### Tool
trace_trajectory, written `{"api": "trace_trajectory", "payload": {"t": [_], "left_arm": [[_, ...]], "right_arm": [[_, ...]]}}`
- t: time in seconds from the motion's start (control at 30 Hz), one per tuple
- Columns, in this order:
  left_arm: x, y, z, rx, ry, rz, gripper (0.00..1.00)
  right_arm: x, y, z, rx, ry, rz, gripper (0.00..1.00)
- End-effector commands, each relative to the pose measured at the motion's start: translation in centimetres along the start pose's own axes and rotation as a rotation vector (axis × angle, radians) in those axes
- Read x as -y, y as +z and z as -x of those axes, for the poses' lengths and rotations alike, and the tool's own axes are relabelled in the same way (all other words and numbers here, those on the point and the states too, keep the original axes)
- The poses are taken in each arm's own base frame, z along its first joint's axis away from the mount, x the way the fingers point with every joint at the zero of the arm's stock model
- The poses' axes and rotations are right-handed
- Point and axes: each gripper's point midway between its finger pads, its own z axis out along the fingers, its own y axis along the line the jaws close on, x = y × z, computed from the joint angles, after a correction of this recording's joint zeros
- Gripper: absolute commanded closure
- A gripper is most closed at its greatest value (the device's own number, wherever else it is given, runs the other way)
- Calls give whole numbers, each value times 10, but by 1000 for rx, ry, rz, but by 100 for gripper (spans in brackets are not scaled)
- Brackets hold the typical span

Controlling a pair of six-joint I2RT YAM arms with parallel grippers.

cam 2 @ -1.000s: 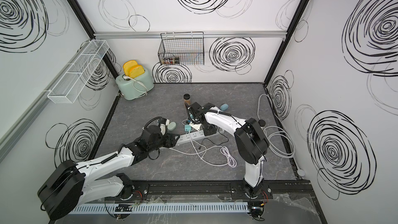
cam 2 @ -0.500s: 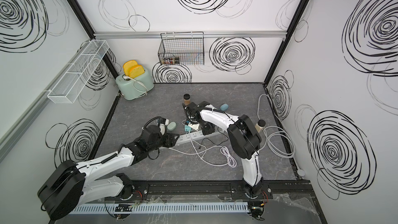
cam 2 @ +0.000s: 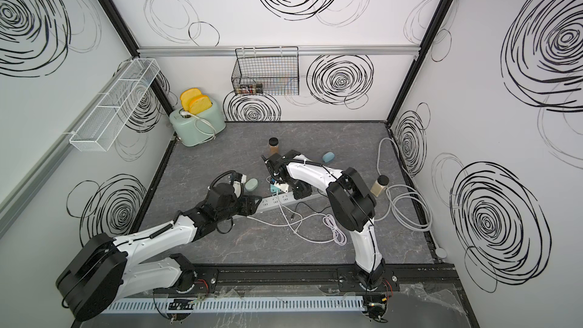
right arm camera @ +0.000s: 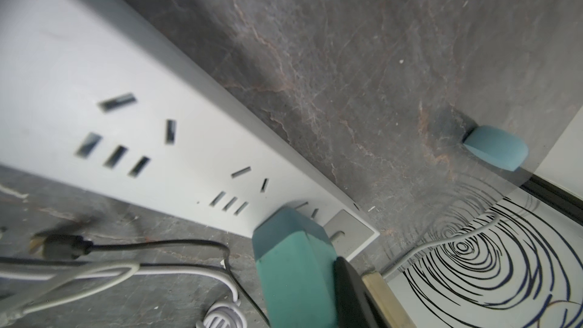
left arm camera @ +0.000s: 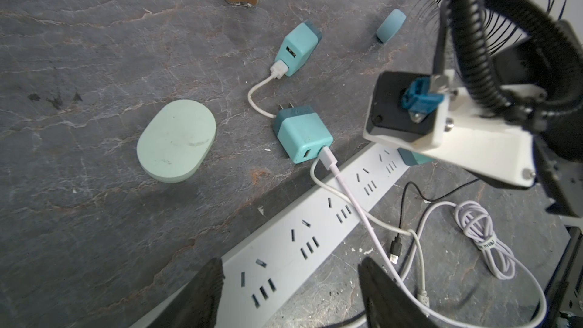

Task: Charge the bluetooth headset
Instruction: Insert the plug into the socket.

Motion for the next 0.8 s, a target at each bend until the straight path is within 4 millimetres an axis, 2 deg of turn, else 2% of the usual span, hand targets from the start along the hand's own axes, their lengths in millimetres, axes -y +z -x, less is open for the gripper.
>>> {"api": "trace_trajectory", "payload": {"t": [0.0,0.1,0.13,0.2,0.3,0.4,0.47,0.6,0.73,0.77], "left_arm": [[0,1,3,22,0,-13,28],[0,1,4,25,0,-12,28],[0,1,4,25,2,-11,28],[-2,1,4,23,7,-1,28],[-6,2,5,24,16,27,28],[-11,0,8,37,22,57,28],[-13,-2,13,49,25,69,27],[-11,-6,22,75,28,76,27],[-10,-10,29,101,17,79,26],[-10,-11,30,107,11,80,26]], "right_arm": [[-26,58,23,12,50,149,96],[-12,47,18,41,81,102,91],[-6,43,17,52,90,82,86],[2,37,17,71,102,56,65],[14,26,14,102,125,21,53],[29,3,8,156,170,-36,47],[41,-19,4,210,204,-105,42],[57,-67,-2,363,306,-229,40],[61,-112,-7,582,492,-338,39],[57,-123,-5,660,540,-337,38]]}}
